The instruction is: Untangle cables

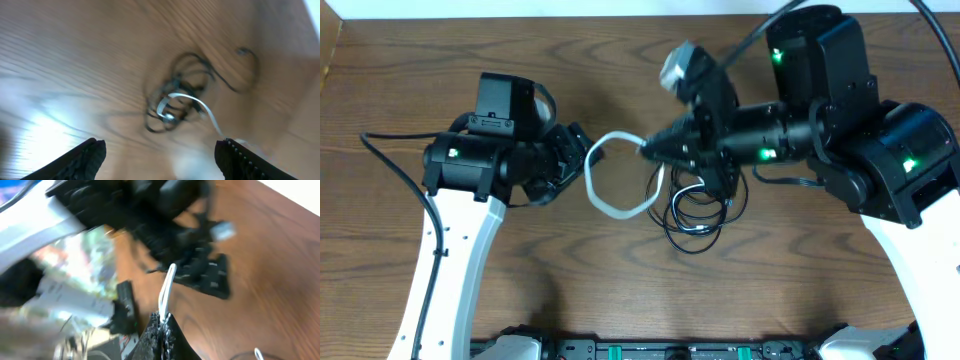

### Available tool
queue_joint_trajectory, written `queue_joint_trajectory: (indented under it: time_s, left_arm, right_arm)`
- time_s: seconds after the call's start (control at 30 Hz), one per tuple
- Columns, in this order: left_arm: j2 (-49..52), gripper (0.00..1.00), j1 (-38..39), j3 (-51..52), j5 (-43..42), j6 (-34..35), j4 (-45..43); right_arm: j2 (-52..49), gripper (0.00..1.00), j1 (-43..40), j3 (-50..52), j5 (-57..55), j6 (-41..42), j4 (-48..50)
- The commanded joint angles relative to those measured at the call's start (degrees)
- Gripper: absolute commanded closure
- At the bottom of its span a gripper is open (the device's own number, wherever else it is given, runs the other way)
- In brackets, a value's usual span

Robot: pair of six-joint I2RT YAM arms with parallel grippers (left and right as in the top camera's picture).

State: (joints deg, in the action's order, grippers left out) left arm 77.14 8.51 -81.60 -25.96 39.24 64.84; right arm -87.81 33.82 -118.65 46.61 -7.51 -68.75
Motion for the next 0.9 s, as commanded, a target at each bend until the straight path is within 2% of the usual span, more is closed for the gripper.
queue_joint_trajectory:
  time_s: [0.0, 0.2, 0.33, 0.6, 0.87]
  left_arm:
    - [0.3, 0.29, -0.6, 0.0, -9.5, 1.4, -0.4]
    - [0.3, 0.28, -0.6, 0.0, -16.1, 12.3, -0.5]
    - [0.3, 0.28, -0.6, 0.0, -16.3, 18.5, -1.2]
    - [0.3, 0.28, -0.6, 0.0, -24.5, 18.7, -0.5]
    - [0.3, 0.28, -0.4, 0.0, -25.0, 18.3, 2.6]
  right_arm:
    - [0.1, 0.99, 1.2, -0.1, 12.5, -13.7, -1.3]
    - [0.1, 0.99, 4.8, -0.1, 15.9, -21.0, -3.1]
    - [0.1, 0.99, 8.4, -0.1, 15.8, -23.6, -3.0]
    - [0.1, 0.99, 10.0, -0.1, 8.6, -23.9, -2.5]
    - [0.1, 0.99, 10.0, -0.1, 8.1, -23.4, 3.5]
